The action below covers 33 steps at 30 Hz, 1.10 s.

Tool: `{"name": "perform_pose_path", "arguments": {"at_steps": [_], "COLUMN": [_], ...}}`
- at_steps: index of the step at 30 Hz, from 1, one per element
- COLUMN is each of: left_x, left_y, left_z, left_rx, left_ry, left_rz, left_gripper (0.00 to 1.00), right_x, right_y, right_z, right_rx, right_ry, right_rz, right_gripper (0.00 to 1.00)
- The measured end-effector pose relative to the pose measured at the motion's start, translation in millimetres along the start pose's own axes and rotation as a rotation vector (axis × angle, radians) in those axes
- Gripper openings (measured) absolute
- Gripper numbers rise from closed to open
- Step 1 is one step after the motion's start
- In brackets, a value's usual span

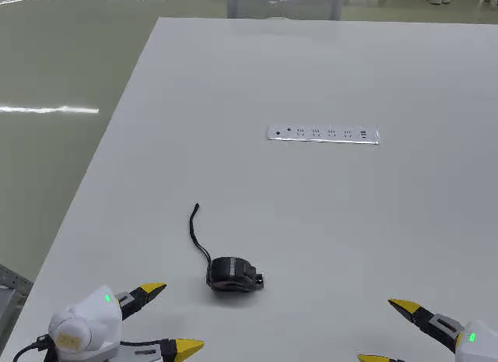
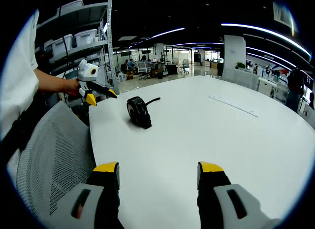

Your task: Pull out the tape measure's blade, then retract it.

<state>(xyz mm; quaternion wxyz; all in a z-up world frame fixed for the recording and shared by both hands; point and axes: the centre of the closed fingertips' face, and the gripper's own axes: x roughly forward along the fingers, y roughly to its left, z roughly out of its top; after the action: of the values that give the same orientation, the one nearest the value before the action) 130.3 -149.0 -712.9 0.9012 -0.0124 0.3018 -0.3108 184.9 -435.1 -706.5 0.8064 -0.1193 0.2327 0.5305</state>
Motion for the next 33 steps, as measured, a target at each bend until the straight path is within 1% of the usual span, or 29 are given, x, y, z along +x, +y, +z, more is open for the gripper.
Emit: {"name": "perform_pose_path", "arguments": {"at_steps": [9,12,15,25,33], "left_x": [6.8,9.5,13.3,20.5,25.6], "left_y": [1.4,1.3,1.3,2.2,4.1], "left_z": [1.3,3.4,3.9,6.5,10.4], "left_rx": [-0.023,-0.031,-0.034,-0.05,-0.045], "left_ry": [-0.003,-0.005,0.0,-0.003,-0.007], "left_rz": [0.01,0.015,0.016,0.023,0.021], "left_gripper": [0.75,0.75,0.75,0.75,0.75], "right_x": [5.9,8.1,11.1,18.8,25.1], "right_y": [-1.6,-4.3,-4.3,-3.8,-4.5], "right_z": [3.4,3.0,4.0,8.0,10.5], "right_rx": [-0.005,-0.002,0.0,-0.009,-0.019], "right_ry": [-0.013,-0.017,-0.021,-0.035,-0.041], "right_rz": [0.017,0.018,0.024,0.056,0.082], "right_gripper": [0.63,0.63,0.63,0.62,0.61]}}
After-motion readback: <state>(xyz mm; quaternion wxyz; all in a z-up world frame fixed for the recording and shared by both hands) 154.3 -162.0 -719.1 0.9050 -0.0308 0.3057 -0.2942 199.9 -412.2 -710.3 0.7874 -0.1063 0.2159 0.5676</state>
